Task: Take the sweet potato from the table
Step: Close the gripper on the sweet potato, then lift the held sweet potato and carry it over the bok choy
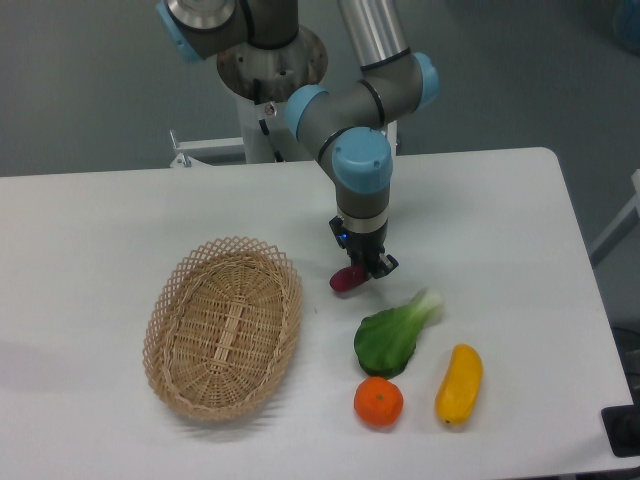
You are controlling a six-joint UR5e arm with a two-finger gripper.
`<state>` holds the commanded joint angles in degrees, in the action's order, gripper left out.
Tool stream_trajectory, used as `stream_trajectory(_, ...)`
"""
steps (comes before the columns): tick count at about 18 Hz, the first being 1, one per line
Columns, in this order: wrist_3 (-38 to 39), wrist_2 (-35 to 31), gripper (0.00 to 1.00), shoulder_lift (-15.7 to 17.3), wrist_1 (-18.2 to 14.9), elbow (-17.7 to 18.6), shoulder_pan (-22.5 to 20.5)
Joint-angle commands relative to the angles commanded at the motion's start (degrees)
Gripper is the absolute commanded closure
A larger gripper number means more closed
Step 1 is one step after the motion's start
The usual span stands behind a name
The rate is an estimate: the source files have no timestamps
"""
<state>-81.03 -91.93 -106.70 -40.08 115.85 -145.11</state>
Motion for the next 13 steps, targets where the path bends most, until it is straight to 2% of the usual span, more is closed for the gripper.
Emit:
stream_trajectory(3,-0.4,0.3,0.81,1.1,-1.2,-2.8,-0.5)
stream_trajectory(4,-0.4,0.6,0.81,1.7,-3.3,-4.3,-0.5)
stream_trajectory(8,0.0,1.5,0.81,2.7,-15.0,-13.3,-0.6)
stream_trajectory(11,0.6,3.8,0.81,2.6,-20.6,-19.9,-1.0)
stream_trajectory(13,1.0,6.0,0.81,2.7,-22.6,-23.5,-1.8)
